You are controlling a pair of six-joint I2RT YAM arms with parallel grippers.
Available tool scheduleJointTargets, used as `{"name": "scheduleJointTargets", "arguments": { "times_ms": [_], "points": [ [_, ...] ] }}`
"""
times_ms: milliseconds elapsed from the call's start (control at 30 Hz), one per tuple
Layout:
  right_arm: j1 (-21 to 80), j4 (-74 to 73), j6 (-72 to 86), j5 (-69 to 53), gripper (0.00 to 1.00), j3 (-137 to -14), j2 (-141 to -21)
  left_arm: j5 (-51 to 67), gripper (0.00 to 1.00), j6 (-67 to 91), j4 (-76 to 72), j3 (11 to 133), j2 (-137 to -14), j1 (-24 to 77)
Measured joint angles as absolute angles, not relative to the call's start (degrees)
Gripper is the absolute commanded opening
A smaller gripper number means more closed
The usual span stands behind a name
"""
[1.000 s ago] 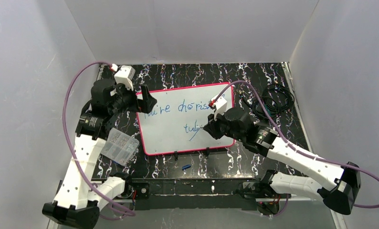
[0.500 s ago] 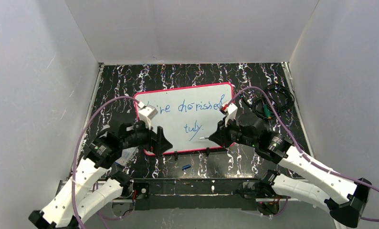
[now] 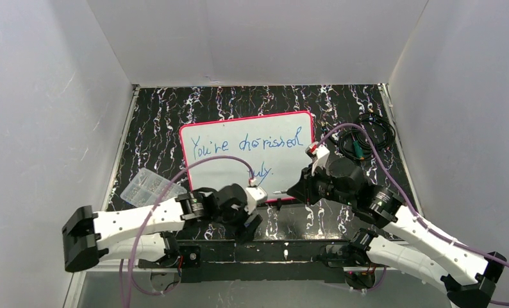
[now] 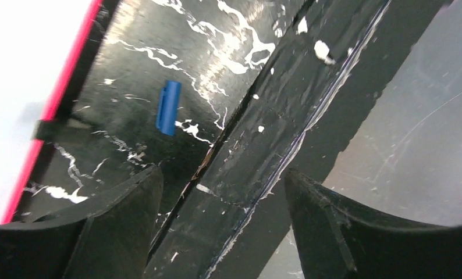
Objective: Write a sentence on the whiteboard
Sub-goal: Close the whiteboard marker at the center of the board.
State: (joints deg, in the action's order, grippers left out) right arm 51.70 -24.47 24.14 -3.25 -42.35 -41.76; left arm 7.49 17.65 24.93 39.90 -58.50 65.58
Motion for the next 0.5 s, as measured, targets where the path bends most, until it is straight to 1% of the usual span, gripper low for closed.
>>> {"name": "scheduleJointTargets", "arguments": {
  "times_ms": [100,167,500],
  "points": [
    [51.7,-25.69,24.67,-2.52,0.01,-42.19,-39.94,4.67,0.67,16.53,22.44,39.29,-63.66,69.91],
    [51.7,-26.09,24.88,-2.24,0.01,-42.19,-38.92,2.96,0.62,15.77,20.88,38.85,-66.24,71.35],
    [51.7,-28.4,26.44,-1.56,0.01,-42.19,-37.95,-4.16,0.49,13.5,14.35,37.85,-73.56,73.34]
  ]
}}
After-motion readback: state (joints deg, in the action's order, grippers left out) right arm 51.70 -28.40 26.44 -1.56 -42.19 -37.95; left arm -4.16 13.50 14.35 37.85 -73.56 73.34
